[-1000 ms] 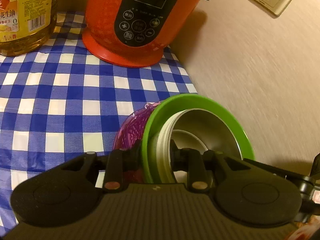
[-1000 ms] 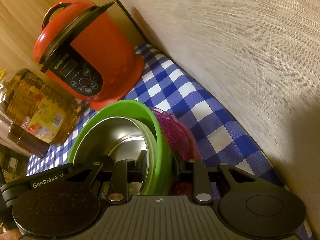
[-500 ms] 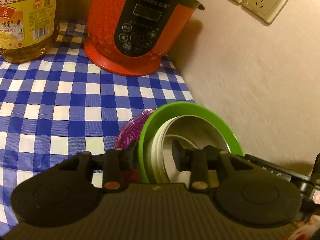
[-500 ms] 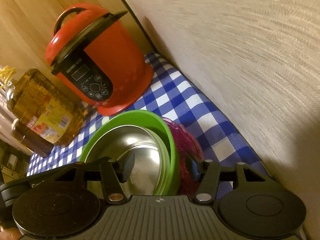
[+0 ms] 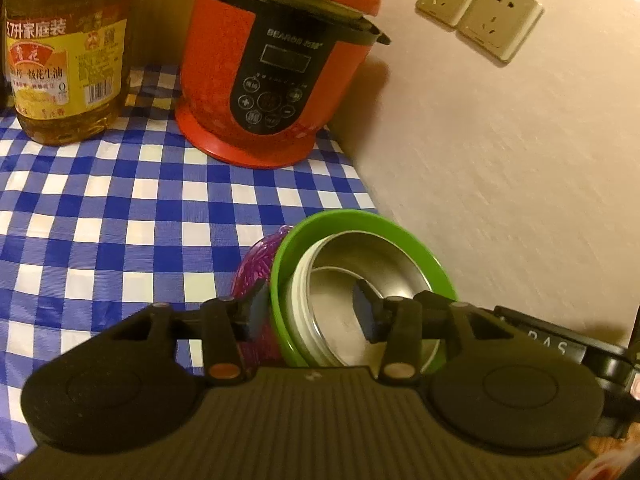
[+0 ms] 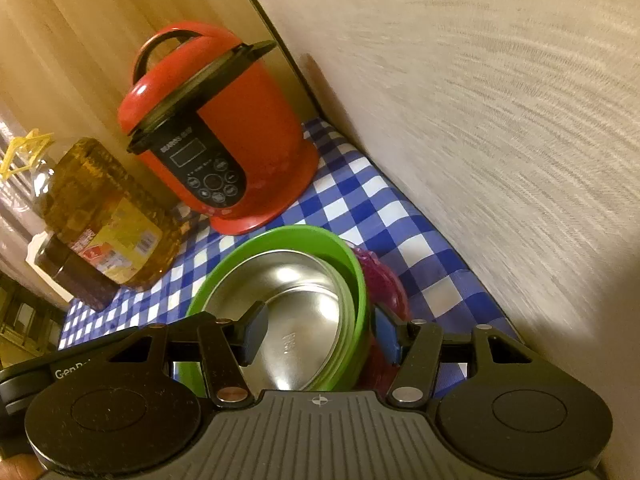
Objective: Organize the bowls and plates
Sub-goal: 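Lower the green bowl stack onto the pink plates with both grippers, then open both grippers and withdraw from the green bowl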
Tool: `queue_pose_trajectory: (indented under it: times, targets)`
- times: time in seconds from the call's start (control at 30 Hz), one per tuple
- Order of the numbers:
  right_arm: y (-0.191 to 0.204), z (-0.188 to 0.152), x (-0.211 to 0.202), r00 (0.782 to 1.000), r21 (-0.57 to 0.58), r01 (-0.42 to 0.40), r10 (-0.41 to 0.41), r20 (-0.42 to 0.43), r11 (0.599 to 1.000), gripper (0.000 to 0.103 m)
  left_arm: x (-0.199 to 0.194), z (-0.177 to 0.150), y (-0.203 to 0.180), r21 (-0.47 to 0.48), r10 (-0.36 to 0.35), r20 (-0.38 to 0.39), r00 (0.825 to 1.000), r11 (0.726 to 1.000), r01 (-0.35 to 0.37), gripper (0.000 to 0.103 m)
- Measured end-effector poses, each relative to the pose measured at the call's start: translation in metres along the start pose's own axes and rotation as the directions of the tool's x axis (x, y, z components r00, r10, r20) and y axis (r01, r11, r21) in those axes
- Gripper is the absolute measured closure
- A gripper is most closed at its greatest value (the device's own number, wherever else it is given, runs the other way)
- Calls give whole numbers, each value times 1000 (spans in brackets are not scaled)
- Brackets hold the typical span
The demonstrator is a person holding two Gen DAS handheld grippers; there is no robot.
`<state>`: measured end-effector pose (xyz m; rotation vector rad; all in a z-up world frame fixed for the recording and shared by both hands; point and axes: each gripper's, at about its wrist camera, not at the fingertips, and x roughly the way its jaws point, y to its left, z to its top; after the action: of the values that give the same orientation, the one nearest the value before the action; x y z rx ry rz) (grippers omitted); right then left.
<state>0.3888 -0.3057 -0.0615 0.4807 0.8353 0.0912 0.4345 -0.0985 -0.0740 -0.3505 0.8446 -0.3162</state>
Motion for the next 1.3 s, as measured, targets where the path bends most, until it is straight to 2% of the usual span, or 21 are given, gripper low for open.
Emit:
queue_pose_trajectory:
  times: [0.3,0.5,0.67,0.8,0.93,1.3]
  targets:
    - [2,-10,-20,1000,-22,17,-17,-9,1000,46,-23,-10,-11,37,14,7,1000,999,-14,57]
    - [2,-19,-35,1000,-34,29,-29,-9,999,45,-37,-22,-17,64,36,15,999,997,-37,51]
    - [0,-28,-50,999,-41,39,-39,-8,998,45,-51,-33,-21,79,54,23,998,995,-55,39]
    - [1,-35,-62,999,-59,42,-42,-4,997,45,-63,-40,-24,91,71,35,997,993,-74,34]
    - [3,-45,-77,999,-73,42,-42,0,996,46,-78,-51,-27,115,96,45,994,988,-100,23]
    - [14,-74,-123,999,-146,45,-43,22,988,45,-125,-88,-33,151,152,87,984,975,-164,13]
